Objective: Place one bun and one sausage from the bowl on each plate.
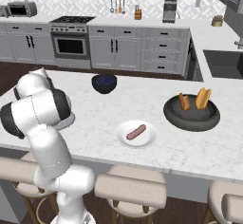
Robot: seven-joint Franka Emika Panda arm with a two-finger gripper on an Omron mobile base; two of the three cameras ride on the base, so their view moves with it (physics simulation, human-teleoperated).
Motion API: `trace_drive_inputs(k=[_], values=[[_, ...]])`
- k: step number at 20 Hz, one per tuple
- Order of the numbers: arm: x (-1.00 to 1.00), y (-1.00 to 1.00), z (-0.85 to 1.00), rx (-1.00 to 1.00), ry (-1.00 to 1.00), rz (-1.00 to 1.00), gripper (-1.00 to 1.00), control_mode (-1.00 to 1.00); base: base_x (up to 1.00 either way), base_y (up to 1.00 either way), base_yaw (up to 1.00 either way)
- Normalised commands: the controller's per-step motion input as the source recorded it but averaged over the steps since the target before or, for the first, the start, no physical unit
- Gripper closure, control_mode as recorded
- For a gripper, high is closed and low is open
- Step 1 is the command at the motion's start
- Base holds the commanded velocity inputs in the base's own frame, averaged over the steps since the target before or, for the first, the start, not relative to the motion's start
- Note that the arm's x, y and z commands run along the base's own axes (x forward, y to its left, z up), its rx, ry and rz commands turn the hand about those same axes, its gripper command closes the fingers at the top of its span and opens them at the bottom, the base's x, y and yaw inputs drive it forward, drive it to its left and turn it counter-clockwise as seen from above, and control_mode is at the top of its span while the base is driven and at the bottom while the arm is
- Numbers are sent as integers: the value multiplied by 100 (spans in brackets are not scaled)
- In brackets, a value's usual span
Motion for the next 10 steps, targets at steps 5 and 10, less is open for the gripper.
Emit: trace_drive_inputs(k=[5, 10], values=[[-100, -98, 43, 14, -1, -2, -100, -100, 0, 0, 0], [-100, -47, 7, 4, 0, -1, -100, -100, 0, 0, 0]])
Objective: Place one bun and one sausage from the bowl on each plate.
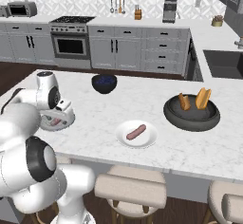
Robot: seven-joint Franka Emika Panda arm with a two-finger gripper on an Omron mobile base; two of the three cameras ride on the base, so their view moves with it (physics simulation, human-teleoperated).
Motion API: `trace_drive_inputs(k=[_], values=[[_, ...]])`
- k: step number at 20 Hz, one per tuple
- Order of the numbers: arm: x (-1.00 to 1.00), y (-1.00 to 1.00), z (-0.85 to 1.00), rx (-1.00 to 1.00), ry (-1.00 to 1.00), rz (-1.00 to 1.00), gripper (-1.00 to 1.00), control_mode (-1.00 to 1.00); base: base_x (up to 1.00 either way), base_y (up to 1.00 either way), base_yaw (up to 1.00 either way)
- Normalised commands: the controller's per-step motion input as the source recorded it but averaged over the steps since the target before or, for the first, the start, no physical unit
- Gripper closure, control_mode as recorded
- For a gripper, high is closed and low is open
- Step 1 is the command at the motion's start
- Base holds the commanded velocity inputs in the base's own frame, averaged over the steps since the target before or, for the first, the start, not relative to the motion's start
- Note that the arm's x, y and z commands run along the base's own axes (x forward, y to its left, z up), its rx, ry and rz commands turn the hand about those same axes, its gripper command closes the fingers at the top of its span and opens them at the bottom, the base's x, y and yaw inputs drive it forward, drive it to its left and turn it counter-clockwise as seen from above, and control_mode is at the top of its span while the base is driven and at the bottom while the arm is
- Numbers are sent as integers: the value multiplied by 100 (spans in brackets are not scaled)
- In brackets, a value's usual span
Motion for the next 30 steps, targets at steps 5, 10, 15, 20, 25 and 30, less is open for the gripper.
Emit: trace_drive_inputs(k=[5, 10, 15, 20, 25, 30], values=[[0, 0, 0, 0, 0, 0, -100, 100, -91, -91, -13], [0, 0, 0, 0, 0, 0, -100, 100, -9, -100, -24], [0, 0, 0, 0, 0, 0, -100, 100, 49, -100, -28], [0, 0, 0, 0, 0, 0, -100, 100, 100, -48, -10], [0, 0, 0, 0, 0, 0, -100, 100, 87, 3, -3], [60, -1, 49, 0, -6, 0, -100, -100, 40, 0, -5]])
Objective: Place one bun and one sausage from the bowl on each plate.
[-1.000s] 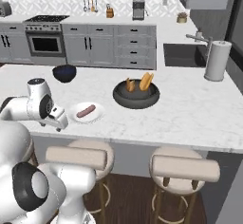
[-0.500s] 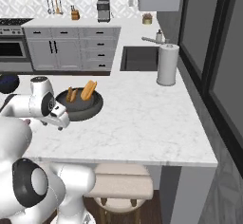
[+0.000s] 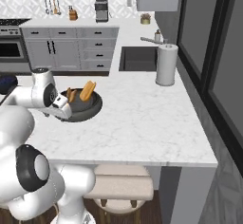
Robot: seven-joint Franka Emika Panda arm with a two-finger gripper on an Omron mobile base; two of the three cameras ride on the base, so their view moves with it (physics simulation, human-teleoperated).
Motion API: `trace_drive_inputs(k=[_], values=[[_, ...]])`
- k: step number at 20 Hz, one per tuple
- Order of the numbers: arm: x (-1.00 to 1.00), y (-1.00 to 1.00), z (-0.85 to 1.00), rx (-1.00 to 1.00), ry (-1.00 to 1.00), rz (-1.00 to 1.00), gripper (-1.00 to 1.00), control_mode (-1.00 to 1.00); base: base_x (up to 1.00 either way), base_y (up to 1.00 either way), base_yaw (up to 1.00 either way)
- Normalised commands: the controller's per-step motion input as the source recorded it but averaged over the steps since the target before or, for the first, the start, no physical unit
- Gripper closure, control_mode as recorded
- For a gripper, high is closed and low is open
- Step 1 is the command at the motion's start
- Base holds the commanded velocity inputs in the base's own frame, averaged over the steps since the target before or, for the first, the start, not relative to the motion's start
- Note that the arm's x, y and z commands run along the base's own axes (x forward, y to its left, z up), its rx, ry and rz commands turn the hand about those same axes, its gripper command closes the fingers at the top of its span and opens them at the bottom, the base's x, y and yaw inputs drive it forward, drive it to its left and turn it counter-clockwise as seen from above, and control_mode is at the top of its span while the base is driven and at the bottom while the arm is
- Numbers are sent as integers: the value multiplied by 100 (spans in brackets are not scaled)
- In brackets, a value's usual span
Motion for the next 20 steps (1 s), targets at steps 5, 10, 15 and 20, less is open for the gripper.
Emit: trace_drive_inputs(k=[5, 10, 15, 20], values=[[100, -2, 97, 0, -19, 0, -100, -100, 0, 0, 0], [100, 24, 2, -1, -10, 6, -100, -100, 0, 0, 0], [96, 41, -54, 0, 0, 13, -100, -100, 0, 0, 0], [53, 26, -26, -5, 6, 12, -100, -100, 0, 0, 0]])
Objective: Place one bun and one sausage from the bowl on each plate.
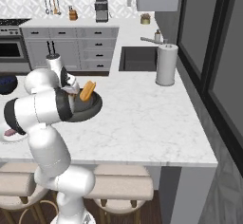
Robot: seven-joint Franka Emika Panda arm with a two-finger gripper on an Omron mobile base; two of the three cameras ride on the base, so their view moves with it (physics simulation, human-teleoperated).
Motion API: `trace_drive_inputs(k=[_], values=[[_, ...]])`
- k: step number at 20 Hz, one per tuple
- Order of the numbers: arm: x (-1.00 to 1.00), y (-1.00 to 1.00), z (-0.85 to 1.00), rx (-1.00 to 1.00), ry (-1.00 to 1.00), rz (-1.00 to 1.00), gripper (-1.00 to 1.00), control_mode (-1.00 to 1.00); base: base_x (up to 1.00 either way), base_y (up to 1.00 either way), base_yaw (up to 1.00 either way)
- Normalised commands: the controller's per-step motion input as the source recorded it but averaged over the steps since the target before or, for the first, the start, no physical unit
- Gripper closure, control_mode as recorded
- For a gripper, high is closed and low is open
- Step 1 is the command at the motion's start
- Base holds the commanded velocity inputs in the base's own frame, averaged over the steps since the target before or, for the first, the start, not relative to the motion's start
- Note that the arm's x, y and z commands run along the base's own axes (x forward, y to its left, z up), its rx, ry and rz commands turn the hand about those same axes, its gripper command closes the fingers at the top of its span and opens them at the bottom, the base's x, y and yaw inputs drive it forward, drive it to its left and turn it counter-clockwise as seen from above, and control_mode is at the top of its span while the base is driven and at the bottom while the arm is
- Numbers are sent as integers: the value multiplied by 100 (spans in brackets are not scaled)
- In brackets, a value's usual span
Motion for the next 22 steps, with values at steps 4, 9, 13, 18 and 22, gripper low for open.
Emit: trace_drive_inputs(k=[4, 9, 13, 18, 22], values=[[48, 18, -46, -12, 21, 3, -100, -100, 0, 0, 0], [47, 1, -24, -5, 14, 1, -100, -100, 0, 0, 0], [48, 11, -27, -8, 10, 0, -100, -100, 0, 0, 0], [41, 20, -27, -5, 6, 0, -100, -100, 0, 0, 0], [0, 7, -40, -5, 2, -1, -100, -100, 0, 0, 0]])
